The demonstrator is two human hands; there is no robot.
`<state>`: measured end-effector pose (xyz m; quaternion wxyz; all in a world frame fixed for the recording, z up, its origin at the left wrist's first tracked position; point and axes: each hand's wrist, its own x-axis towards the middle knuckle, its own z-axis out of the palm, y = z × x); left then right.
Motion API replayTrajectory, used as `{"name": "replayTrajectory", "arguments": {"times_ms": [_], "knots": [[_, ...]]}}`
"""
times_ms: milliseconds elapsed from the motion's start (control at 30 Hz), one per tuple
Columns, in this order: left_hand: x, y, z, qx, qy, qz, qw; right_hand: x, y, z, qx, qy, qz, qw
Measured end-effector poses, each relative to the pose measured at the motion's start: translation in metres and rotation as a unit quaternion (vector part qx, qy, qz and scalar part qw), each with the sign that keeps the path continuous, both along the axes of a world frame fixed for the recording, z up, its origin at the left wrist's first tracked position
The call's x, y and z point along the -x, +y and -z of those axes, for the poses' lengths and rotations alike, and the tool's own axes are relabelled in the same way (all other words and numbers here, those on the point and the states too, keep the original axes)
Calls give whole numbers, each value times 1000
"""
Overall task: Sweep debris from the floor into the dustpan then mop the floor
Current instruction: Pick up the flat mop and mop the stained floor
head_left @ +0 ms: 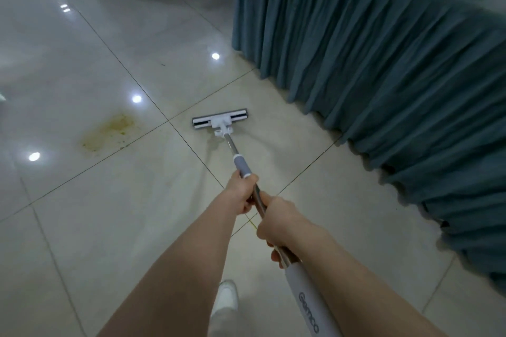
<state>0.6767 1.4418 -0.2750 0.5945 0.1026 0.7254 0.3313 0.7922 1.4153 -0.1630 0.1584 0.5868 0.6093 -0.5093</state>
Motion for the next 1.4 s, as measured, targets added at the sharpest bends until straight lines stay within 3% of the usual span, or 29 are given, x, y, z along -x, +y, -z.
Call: {"name": "replayTrajectory", "arguments": {"times_ms": [333, 600, 733, 933, 1200, 1400], "knots": [[-143, -181, -35, 48, -46, -18, 998, -144, -167, -55, 10, -53, -97, 994], [-195, -230, -39, 61, -76, -59, 993, -202, -217, -66, -9, -56, -111, 992], [-185, -213, -45, 60, -95, -102, 988, -190, -208, -66, -31, -58, -105, 992], [-157, -181, -61, 51, 28, -127, 990, -157, -179, -82, -60, -101, -145, 982], [-71, -123, -105, 40, 8, -115, 992, -62, -117, -141, -72, -149, -211, 963], [36, -68, -130, 8, 51, -110, 993, 41, -65, -166, -108, -117, -209, 965]]}}
